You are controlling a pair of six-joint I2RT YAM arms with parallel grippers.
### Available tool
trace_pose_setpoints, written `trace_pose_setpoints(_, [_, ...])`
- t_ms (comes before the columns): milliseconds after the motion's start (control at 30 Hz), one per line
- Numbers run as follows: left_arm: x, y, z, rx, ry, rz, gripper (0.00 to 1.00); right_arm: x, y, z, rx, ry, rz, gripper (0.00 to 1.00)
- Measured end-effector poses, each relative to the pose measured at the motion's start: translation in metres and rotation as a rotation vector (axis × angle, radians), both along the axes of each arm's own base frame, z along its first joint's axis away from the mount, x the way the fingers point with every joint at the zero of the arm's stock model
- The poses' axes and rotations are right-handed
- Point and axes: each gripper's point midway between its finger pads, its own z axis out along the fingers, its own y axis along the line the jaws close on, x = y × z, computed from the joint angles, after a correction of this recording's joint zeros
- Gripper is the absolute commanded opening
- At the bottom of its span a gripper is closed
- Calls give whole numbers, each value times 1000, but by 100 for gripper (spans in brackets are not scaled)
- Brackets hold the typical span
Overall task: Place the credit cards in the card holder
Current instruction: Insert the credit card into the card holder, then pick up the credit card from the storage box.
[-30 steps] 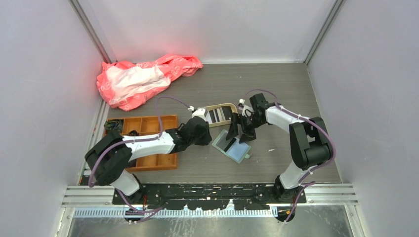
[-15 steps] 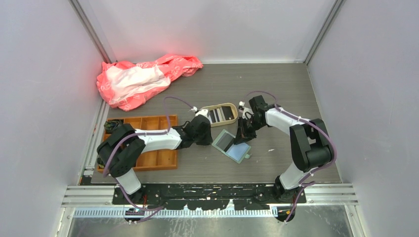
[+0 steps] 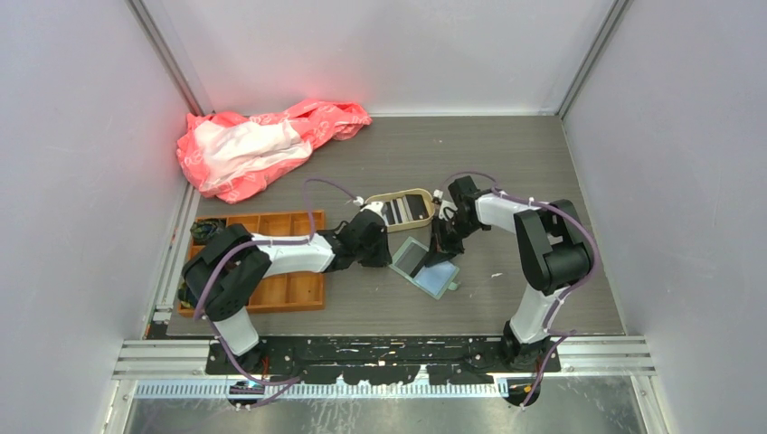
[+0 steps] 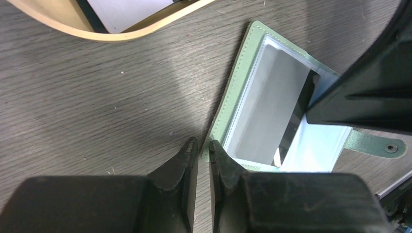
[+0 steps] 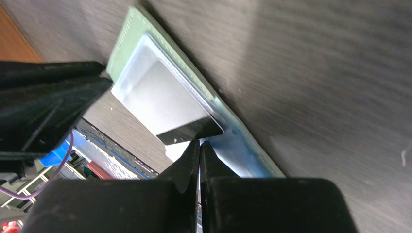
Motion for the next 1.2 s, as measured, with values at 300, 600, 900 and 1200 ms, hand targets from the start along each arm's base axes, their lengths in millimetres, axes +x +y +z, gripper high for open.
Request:
trace_pose_setpoints(300, [-10, -10, 0, -54, 40, -30, 15, 26, 19, 0, 56, -11, 16, 5])
trace_pose_setpoints(600, [-28, 3, 9, -52, 48, -22, 19, 20, 10, 23, 88, -114, 142, 17])
trace_pose_setpoints(900, [-9, 38, 122, -154, -239, 49, 79, 62, 4, 124, 154, -539, 286, 99])
trace_pose_setpoints(1200, [46, 56, 153, -309, -271, 125, 66, 185, 14, 145, 113, -678, 192, 90])
